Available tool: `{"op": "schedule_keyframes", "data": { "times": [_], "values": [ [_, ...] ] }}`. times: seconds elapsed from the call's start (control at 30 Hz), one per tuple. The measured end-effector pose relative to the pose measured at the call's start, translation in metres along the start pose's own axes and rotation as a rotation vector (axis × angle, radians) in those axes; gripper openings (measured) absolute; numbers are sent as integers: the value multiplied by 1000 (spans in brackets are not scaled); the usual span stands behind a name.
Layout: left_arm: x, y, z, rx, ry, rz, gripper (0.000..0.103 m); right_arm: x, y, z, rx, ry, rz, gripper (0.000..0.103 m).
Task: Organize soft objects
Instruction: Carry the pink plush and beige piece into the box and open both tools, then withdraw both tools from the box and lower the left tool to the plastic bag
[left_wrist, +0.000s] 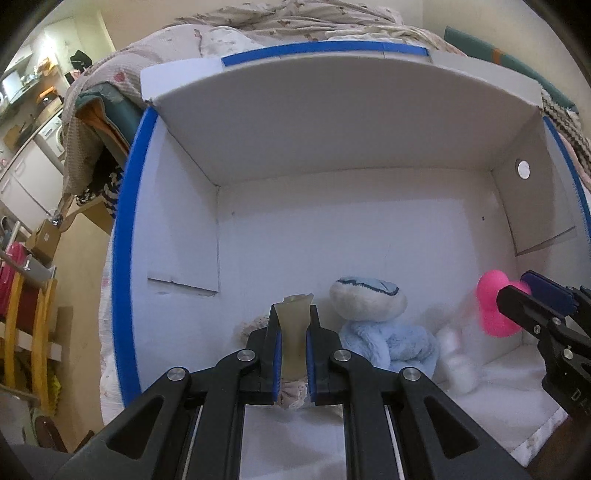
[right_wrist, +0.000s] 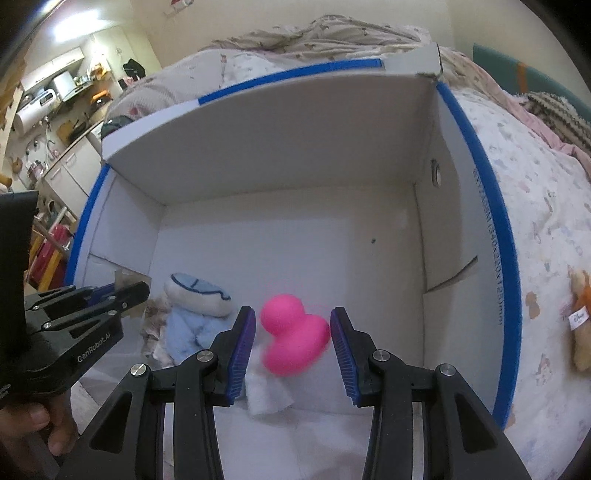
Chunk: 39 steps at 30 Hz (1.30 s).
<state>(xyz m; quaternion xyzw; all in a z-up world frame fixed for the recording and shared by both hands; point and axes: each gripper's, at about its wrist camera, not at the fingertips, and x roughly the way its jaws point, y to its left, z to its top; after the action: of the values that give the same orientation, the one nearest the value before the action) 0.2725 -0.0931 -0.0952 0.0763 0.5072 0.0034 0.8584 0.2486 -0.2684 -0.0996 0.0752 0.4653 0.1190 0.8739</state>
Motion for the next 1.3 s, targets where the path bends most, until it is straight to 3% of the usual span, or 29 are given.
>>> {"op": "schedule_keyframes", "data": {
  "times": [0.33, 0.4, 0.47, 0.6, 0.67, 0.7, 0.77, 0.93, 1.3],
  "values": [
    [13, -4, 4, 12, 12, -1, 11, -1, -1, 1, 11, -5, 17, 45],
    [12, -1, 4, 3, 12, -1, 11, -5, -2, 0, 13, -18, 31, 48],
    [11, 0, 4, -5, 11, -5, 20, -10, -3, 1, 24, -44, 62, 72],
    [7, -1, 3, -11, 15, 1, 41, -20, 0, 3, 32, -93, 110, 78],
    [2, -3, 2, -4, 5, 2, 60, -23, 1, 4, 36, -108, 116, 92],
    [-2, -3, 2, -3, -10, -2, 62, -24, 1, 4, 40, -114, 121, 96],
    [-10, -4, 2, 2, -42, 5, 63, -27, 0, 5, 47, -122, 130, 102],
    [-24, -4, 2, 9, -86, 14, 63, -31, 1, 4, 45, -146, 136, 103],
    [-41, 10, -10, -31, -86, 17, 63, -41, 0, -3, 45, -161, 86, 103]
  ]
}}
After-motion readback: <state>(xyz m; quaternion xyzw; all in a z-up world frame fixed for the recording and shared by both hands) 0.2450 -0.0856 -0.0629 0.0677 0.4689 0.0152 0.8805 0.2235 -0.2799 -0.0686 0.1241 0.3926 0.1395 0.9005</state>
